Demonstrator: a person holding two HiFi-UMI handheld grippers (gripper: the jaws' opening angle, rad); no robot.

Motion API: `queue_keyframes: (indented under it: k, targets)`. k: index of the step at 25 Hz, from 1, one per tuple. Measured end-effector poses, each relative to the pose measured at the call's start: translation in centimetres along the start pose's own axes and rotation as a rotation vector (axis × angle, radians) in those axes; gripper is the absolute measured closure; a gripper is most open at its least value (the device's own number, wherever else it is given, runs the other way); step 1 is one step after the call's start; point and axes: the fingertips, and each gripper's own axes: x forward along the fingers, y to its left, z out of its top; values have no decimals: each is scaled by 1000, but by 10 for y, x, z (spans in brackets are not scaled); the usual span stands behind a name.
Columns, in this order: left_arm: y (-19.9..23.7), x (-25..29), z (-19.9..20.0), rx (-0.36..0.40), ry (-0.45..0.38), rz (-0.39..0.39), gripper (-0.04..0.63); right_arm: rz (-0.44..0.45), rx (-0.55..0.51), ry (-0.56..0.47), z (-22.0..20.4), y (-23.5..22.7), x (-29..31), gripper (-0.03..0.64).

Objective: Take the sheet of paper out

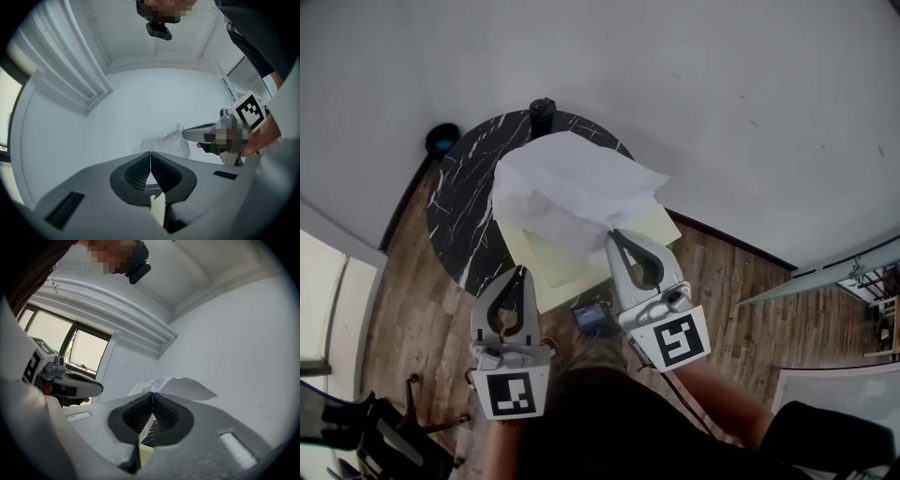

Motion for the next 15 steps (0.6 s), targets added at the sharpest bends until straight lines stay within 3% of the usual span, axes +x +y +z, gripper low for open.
queue_keyframes:
  k: [6,15]
  targets:
    - [4,-3,-4,-15,3,10,591,21,-44,24,-6,16,0,620]
    - [5,-6,-6,-26,13,13,591,36,-16,72,-14,26,-2,620]
